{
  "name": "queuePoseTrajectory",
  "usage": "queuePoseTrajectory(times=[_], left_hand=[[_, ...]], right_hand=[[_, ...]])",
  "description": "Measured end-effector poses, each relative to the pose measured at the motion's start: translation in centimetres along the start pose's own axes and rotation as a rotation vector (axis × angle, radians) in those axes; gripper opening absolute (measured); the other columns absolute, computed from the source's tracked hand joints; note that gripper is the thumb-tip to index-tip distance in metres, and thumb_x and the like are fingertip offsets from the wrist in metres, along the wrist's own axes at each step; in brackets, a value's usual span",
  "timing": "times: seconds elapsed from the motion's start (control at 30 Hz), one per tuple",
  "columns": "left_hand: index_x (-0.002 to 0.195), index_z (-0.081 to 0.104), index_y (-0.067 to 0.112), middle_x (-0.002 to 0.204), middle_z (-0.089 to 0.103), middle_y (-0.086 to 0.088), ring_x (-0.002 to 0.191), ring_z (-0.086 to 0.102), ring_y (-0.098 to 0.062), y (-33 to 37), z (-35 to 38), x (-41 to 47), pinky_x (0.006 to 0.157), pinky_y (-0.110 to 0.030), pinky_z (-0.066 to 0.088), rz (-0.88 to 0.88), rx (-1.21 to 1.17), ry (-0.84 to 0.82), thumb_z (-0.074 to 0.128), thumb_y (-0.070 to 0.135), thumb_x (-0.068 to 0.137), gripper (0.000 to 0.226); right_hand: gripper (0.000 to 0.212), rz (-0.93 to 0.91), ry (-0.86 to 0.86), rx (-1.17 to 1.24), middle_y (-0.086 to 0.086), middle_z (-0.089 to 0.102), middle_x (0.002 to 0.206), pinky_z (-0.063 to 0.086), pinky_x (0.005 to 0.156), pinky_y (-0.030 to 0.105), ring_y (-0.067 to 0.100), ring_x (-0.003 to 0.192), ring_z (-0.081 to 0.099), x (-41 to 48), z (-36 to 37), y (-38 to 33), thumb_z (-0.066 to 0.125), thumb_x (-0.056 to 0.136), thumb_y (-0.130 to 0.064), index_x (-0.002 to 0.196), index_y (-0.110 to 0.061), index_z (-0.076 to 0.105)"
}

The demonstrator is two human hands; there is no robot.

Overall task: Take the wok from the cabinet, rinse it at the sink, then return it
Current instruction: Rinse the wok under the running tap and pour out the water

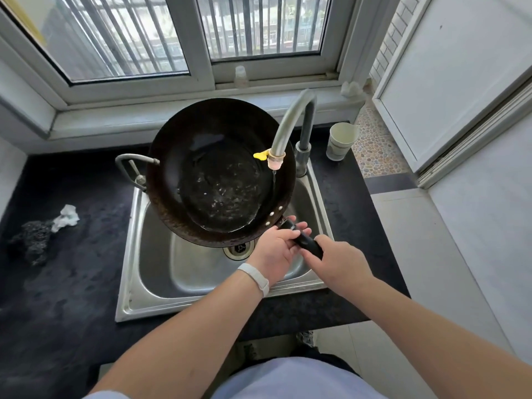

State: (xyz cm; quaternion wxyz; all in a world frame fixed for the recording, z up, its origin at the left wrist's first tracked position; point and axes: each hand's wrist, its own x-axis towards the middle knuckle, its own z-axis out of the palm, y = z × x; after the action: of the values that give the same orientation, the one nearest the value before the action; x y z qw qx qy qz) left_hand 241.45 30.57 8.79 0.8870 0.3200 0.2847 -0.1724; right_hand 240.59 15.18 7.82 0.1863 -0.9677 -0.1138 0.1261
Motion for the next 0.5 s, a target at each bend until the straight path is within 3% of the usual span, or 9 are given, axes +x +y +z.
queuePoseTrajectory(times=[0.17, 0.33, 0.5], left_hand=[[0.108, 0.051, 0.003, 0.103, 0.065, -0.019, 0.098, 0.065, -0.029, 0.0, 0.7, 0.6, 0.088, -0.037, 0.053, -0.018, -0.016, -0.011, 0.037, -0.014, 0.096, 0.025], [0.114, 0.047, 0.001, 0.102, 0.067, -0.018, 0.095, 0.068, -0.026, -0.6, 0.9, 1.1, 0.081, -0.034, 0.056, -0.041, -0.046, -0.013, 0.040, -0.013, 0.095, 0.024], [0.116, 0.048, -0.002, 0.103, 0.068, -0.020, 0.090, 0.072, -0.026, -1.1, 0.1, 0.8, 0.073, -0.032, 0.061, -0.053, -0.079, -0.023, 0.041, -0.013, 0.095, 0.025]], right_hand=[[0.035, -0.033, 0.044, -0.115, -0.009, 0.055, 0.063, 0.040, 0.051, 0.031, 0.017, 0.055, 0.054, 0.4, -0.5, 0.3, 0.046, 0.095, -0.060, 0.081, -0.028, 0.043], [0.033, -0.073, 0.052, -0.211, -0.010, 0.054, 0.064, 0.046, 0.051, 0.030, 0.016, 0.056, 0.059, 0.2, -1.2, 0.6, 0.047, 0.097, -0.060, 0.085, -0.029, 0.043], [0.036, -0.094, 0.053, -0.258, -0.008, 0.062, 0.070, 0.051, 0.053, 0.032, 0.018, 0.060, 0.063, -0.8, -1.3, 0.2, 0.046, 0.098, -0.057, 0.096, -0.023, 0.057]])
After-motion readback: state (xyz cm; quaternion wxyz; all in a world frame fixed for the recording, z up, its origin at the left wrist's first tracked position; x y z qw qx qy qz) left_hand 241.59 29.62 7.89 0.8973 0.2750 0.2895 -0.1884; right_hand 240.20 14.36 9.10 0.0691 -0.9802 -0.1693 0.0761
